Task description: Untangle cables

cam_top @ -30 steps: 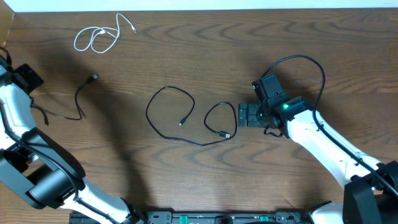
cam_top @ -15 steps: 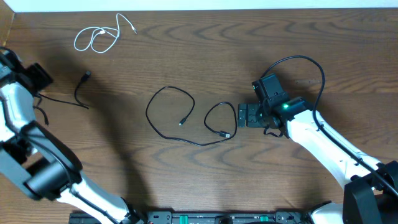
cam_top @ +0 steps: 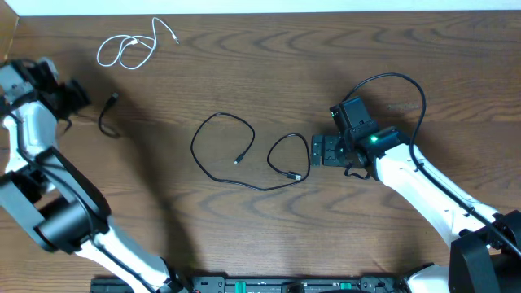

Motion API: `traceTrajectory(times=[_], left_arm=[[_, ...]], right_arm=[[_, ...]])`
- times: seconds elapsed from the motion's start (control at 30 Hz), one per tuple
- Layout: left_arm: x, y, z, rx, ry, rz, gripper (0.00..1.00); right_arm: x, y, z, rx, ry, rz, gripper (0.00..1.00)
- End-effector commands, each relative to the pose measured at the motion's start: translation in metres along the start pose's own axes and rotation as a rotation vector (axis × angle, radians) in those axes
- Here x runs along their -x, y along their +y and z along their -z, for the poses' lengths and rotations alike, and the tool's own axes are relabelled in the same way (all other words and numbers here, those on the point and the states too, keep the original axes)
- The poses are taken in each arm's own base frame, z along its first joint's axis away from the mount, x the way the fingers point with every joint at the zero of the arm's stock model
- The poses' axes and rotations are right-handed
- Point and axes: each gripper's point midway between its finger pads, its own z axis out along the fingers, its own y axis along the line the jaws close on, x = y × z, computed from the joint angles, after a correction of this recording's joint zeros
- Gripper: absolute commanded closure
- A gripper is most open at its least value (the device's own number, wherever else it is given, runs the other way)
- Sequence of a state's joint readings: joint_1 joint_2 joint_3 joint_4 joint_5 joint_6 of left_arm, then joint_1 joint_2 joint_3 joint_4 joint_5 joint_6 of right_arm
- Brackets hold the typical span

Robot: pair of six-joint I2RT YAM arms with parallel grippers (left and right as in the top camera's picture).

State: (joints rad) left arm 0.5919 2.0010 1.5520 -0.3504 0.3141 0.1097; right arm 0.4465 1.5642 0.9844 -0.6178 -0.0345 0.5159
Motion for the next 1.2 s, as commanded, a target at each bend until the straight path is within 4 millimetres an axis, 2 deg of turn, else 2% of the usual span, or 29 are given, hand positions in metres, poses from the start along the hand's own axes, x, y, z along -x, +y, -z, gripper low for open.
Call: traceTrajectory(times=[0.0,0.07,0.13,0.2,0.27,0.5,0.63,0.8,0.93,0.97,1.17], left_arm=[[0.062,-0.072,0.058,-0.171,-0.193,-0.131,0.29],[0.064,-0.093,0.064,-0.203,-0.203,-0.161,0.29],[0.057,-0.106,0.062,-0.219,-0.177,-0.173,0.28],[0.046,-0.113,0.054,-0.22,-0.137,-0.175,0.16],[0.032,-0.109,0.045,-0.164,-0.082,-0.17,0.13],[0.016,-0.058,0.042,0.095,-0.007,-0.143,0.14],[0.004,-0.06,0.042,0.059,0.042,-0.13,0.15],[-0.011,-0.113,0.041,-0.235,0.076,-0.124,0.16],[-0.025,-0.143,0.031,-0.3,0.118,-0.154,0.19],[-0.033,-0.157,0.025,-0.319,0.139,-0.174,0.19],[-0.058,-0.208,-0.004,-0.383,0.175,-0.259,0.2]], right_arm=[[-0.004,0.003,-0.002,0.018,0.023,-0.022,0.01],[-0.006,0.006,-0.002,0.034,0.033,-0.022,0.01],[-0.007,0.008,-0.002,0.046,0.04,-0.022,0.01],[-0.008,0.01,-0.002,0.059,0.047,-0.023,0.01],[-0.009,0.011,-0.001,0.064,0.052,-0.023,0.01],[-0.011,0.01,-0.001,0.06,0.059,-0.023,0.01],[-0.009,0.011,-0.001,0.063,0.051,-0.023,0.01],[-0.007,0.012,-0.001,0.068,0.043,-0.022,0.01],[-0.005,0.013,-0.001,0.073,0.036,-0.021,0.01],[-0.004,0.013,-0.001,0.074,0.033,-0.021,0.01],[-0.004,0.013,-0.001,0.074,0.033,-0.021,0.01]])
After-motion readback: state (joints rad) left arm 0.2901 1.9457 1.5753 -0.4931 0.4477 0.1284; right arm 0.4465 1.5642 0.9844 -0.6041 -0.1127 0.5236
